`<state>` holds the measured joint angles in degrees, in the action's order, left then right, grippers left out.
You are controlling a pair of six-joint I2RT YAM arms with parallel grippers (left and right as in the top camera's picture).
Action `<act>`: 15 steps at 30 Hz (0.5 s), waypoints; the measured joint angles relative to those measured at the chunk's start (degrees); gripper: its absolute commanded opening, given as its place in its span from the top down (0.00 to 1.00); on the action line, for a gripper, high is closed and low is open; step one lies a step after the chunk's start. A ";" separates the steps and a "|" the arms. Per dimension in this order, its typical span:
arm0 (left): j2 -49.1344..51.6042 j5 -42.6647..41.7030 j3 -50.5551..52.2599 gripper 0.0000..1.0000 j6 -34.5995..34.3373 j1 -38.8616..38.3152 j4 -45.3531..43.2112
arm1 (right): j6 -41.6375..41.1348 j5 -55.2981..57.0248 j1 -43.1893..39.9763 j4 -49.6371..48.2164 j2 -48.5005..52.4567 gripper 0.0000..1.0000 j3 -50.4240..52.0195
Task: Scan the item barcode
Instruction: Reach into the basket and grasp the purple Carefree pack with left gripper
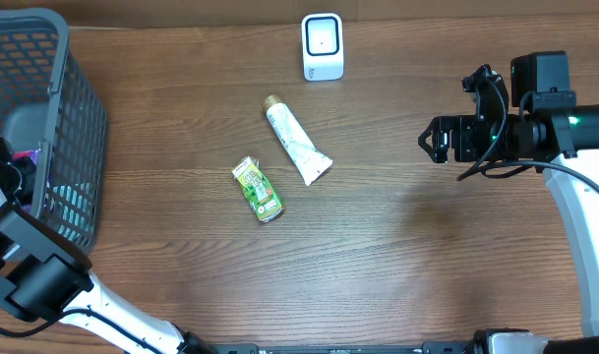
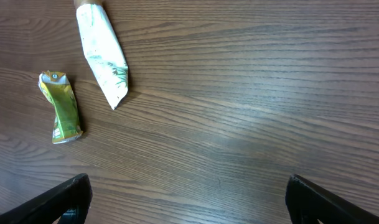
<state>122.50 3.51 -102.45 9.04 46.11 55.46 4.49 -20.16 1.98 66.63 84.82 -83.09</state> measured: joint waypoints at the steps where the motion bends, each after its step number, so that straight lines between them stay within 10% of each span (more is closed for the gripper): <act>1: 0.00 0.00 0.00 0.96 -0.02 -0.02 0.00 | -0.02 0.00 0.00 0.00 0.00 0.00 0.00; 15: -3.82 -1.14 -21.00 0.96 -5.75 -0.13 12.55 | -0.04 0.00 0.00 -0.04 0.00 0.00 0.00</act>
<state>118.67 2.37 -123.46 3.29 45.98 68.01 4.45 -20.16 1.98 66.59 84.82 -83.09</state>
